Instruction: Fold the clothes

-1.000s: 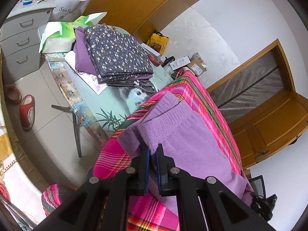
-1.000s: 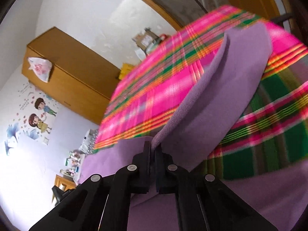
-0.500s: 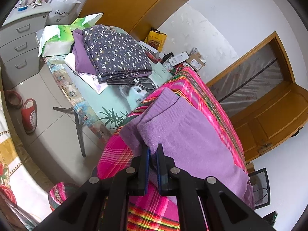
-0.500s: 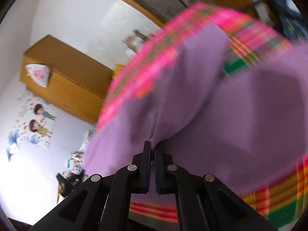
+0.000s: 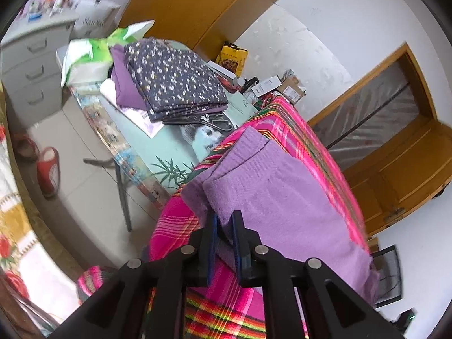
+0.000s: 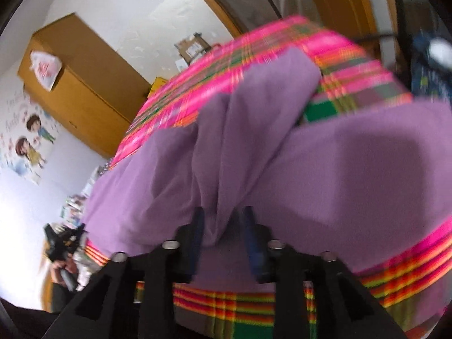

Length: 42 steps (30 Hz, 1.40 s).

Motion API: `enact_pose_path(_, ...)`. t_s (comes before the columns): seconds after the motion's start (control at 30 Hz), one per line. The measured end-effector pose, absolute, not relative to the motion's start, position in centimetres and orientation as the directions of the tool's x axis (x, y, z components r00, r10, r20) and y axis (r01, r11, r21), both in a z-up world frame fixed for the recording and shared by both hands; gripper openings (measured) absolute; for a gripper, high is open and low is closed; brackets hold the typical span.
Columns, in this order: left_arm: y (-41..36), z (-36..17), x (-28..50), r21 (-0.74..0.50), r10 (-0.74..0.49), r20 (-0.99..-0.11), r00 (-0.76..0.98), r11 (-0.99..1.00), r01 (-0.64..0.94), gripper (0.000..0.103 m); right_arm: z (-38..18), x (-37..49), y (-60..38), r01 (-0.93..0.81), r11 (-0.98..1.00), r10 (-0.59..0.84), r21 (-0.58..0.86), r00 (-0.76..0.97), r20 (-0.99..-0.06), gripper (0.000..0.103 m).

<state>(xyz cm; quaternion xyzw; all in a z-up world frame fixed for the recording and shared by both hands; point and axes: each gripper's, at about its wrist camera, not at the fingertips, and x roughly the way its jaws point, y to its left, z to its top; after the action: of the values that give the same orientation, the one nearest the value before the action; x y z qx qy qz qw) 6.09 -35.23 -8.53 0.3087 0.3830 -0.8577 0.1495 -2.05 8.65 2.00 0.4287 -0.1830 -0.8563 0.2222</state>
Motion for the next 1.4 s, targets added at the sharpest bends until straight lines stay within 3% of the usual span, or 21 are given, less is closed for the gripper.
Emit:
enact_pose_path(0.2,-34.3,-5.2,8.4,-0.454,-0.218,-0.629,-0.746,-0.675,0.581,0.011,3.4,-2.6,3.2,0.433,-0.807,-0.587,0.402,-0.516,-0.624,0.035)
enact_pose_path(0.3,-33.0,-3.8,8.6,-0.404,-0.242,-0.615,-0.751,-0.721,0.563,0.011,3.7,-1.9,-0.3,0.554,-0.778,-0.595,0.295,-0.502,-0.627,0.035)
enact_pose_path(0.57,-21.8,-5.6,3.8,-0.272,0.010,-0.682,-0.731,-0.932,0.241,0.012,2.4,1.1,-8.0,0.791,-0.610,-0.556,-0.039,-0.463,-0.691,0.035)
enact_pose_path(0.67,-18.6,-6.2,3.1,-0.204,0.040,-0.700,-0.713,-0.968,0.146,0.012,1.2,1.6,-10.0,0.840,-0.529,-0.537,-0.121,-0.442,-0.718,0.035)
enact_pose_path(1.0,-11.8,-6.4,3.6,0.156,-0.033,-0.711,-0.702,-0.981,-0.111,0.020,-0.6,1.0,-11.1,0.893,-0.419,-0.528,-0.163,-0.386,-0.757,0.034)
enact_pose_path(1.13,-11.1,-6.8,3.0,0.207,-0.036,-0.717,-0.697,-0.965,-0.162,0.021,-0.5,1.2,-10.8,0.897,-0.415,-0.529,-0.155,-0.376,-0.761,0.034)
enact_pose_path(1.4,-9.8,-7.8,1.9,0.298,-0.042,-0.727,-0.685,-0.918,-0.261,0.021,-0.5,0.8,-10.9,0.898,-0.418,-0.519,-0.138,-0.360,-0.775,0.010)
